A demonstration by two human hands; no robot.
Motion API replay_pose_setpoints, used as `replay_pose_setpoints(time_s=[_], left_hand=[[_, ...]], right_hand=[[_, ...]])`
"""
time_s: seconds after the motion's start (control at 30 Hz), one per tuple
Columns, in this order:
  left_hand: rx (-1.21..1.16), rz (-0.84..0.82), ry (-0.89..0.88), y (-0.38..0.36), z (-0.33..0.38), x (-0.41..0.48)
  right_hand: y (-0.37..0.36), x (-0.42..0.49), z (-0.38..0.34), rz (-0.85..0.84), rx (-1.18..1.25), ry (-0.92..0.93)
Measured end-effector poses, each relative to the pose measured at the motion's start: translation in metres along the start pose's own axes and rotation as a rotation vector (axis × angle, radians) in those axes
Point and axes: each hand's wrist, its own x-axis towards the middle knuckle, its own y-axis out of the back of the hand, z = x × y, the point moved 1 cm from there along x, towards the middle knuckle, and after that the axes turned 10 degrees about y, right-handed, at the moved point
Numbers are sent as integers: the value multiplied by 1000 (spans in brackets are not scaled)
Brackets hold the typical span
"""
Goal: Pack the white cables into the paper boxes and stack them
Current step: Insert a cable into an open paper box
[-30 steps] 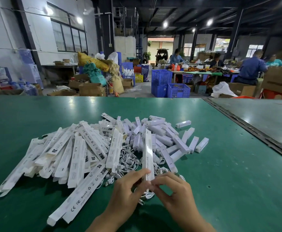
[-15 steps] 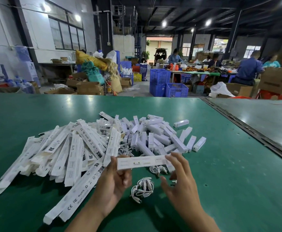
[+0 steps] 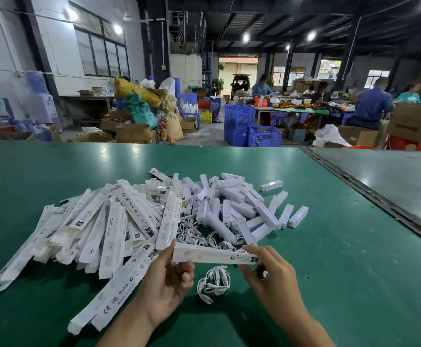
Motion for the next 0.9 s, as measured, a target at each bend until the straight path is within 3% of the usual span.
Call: replay_pose_setpoints(time_s=[0.17, 0.27, 0.37, 0.47, 0.53, 0.63, 0.73, 0.9], left_hand=[[-100, -142, -77, -6, -6, 0], [233, -155, -159, -13, -16, -1], [459, 22, -232, -18, -31, 2], [427, 98, -283, -20, -32, 5], [361, 117, -306, -18, -27, 5], [305, 172, -368, -12, -22, 6], [276, 199, -404, -9, -20, 9], [195, 207, -421, -5, -17, 13]], right_hand=[[-7, -2, -6, -101, 24, -72], [-12, 0, -12, -177, 22, -39], [-14, 0, -16, -292, 43, -21], [-12, 10, -11, -104, -101, -53], [-8, 22, 2, -17, -316, -213], [-7, 24, 29, -352, -553, -493], [-9, 19, 40, -521, -595, -556], [-9, 19, 37, -301, -557, -550]])
